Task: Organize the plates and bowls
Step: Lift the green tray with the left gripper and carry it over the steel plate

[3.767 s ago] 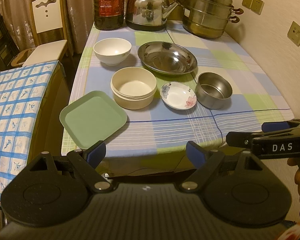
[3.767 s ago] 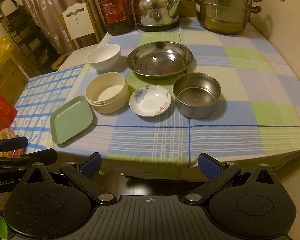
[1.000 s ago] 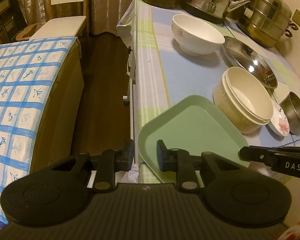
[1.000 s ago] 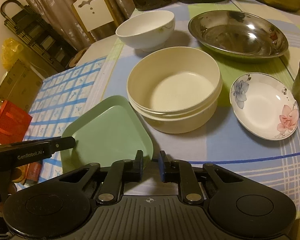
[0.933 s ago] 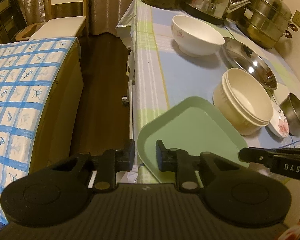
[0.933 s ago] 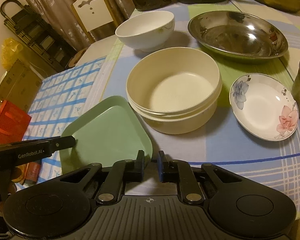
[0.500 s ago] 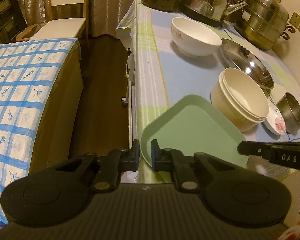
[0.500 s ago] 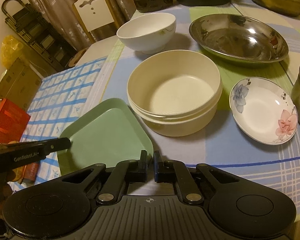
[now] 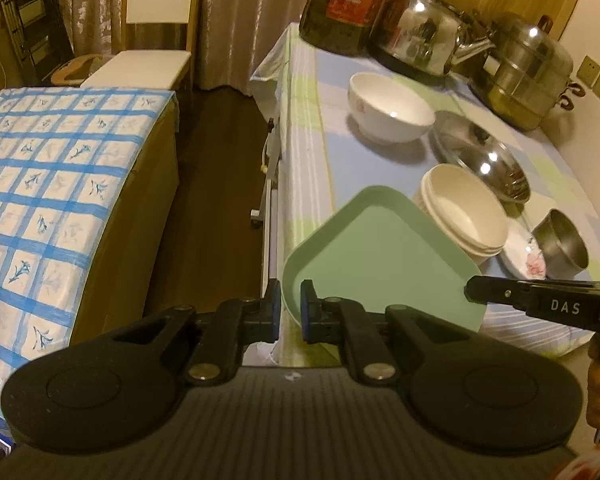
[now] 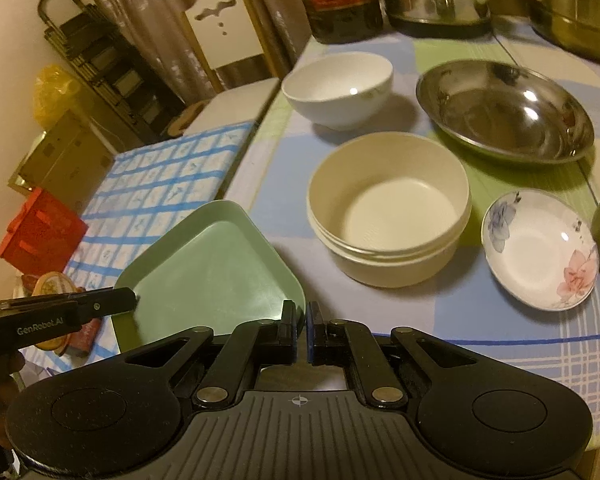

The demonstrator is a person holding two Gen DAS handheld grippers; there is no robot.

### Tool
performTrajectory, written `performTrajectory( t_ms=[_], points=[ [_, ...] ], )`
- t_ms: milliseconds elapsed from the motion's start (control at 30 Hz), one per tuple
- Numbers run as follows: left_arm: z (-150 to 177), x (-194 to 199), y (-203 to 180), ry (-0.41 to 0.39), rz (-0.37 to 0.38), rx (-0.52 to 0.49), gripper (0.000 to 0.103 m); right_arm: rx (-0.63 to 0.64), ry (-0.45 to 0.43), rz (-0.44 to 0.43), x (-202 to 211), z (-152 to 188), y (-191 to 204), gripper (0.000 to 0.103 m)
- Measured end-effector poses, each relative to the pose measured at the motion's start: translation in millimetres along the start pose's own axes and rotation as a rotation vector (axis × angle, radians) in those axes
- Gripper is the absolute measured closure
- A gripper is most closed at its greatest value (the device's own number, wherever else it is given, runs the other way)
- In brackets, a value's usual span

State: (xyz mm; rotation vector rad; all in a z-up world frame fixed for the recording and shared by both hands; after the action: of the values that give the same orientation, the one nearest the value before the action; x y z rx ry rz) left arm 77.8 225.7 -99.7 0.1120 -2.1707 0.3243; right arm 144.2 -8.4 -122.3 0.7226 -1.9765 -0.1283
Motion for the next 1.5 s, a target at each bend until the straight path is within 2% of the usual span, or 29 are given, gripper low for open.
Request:
performTrajectory(
  t_ms=[200,367,667,867,1200,1500],
  points=[
    [-8,15,-21,-0.022,0.020,-0.019,0.094,-0.008,-0.035,0.009,23,-4,-5,0.098],
    [-17,14,-52,-0.030,0.063,-0.054,0.094,-0.042,-0.072,0.042,46,-7,-25,0.098],
    [-32,-10,-130,-0.021,0.143,-0.129,0.094,-0.101,-0.113,0.129,86,-18,-86,0.098],
    [-49,-32,-177,-0.008,0.167,-0.135,0.094,-0.112,-0.131,0.159,108,-41,-134,0.098],
    [-94,-71,-235,-0.039,0.122,-0.113,0.094,-0.090,-0.132,0.140,108,-98,-202,0.098],
    [-133,-120,-261,-0.036,0.055,-0.083,0.094,-0.055,-0.104,0.123,73,-150,-248,0.098]
  ],
)
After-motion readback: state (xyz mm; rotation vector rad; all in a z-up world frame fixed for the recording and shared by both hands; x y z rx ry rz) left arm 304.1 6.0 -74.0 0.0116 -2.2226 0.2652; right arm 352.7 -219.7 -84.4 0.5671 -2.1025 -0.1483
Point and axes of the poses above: each gripper's, at about its wrist camera, not at the fingertips, and x roughly against the way its jaws point, y to its left, z to its underside, the point moved 2 cm from there along -x, roughly the way its jaws point, and after that the axes turned 4 degrees about y, right-handed, at the moved point
